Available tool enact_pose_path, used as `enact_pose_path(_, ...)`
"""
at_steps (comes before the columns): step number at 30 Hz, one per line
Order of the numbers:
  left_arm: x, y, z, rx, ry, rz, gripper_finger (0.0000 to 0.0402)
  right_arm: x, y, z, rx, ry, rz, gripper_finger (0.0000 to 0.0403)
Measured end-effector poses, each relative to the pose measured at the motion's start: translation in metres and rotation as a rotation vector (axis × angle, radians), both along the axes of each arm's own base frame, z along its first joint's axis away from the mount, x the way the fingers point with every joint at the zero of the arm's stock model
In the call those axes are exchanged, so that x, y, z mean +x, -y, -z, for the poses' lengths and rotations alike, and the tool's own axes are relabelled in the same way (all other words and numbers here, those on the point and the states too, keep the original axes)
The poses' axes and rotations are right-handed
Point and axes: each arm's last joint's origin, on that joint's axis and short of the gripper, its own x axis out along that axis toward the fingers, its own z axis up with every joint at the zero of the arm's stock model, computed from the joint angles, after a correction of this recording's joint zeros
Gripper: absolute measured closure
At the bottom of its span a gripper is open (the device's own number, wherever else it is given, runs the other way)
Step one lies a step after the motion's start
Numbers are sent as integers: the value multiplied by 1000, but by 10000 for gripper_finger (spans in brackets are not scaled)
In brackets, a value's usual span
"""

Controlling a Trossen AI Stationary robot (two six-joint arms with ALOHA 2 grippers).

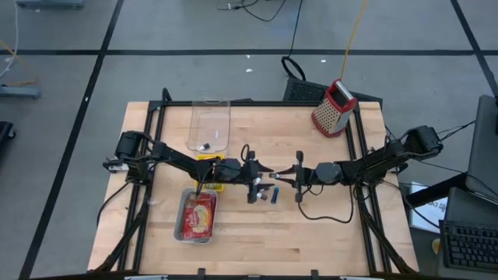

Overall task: Pick & Place Food Item
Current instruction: Put the right green food coloring bottle into the transparent bin

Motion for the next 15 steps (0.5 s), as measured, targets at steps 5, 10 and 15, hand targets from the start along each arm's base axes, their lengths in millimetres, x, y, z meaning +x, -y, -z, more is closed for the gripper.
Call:
enact_pose_path(5,0,0,0,9,0,1,201,0,-1,0,7,4,-26,357)
enact_pose_path(10,0,0,0,9,0,1,246,0,-1,-1,9,10,-30,357)
enact_pose_path(15,0,0,0,9,1,1,284,0,-1,-1,9,10,-30,357)
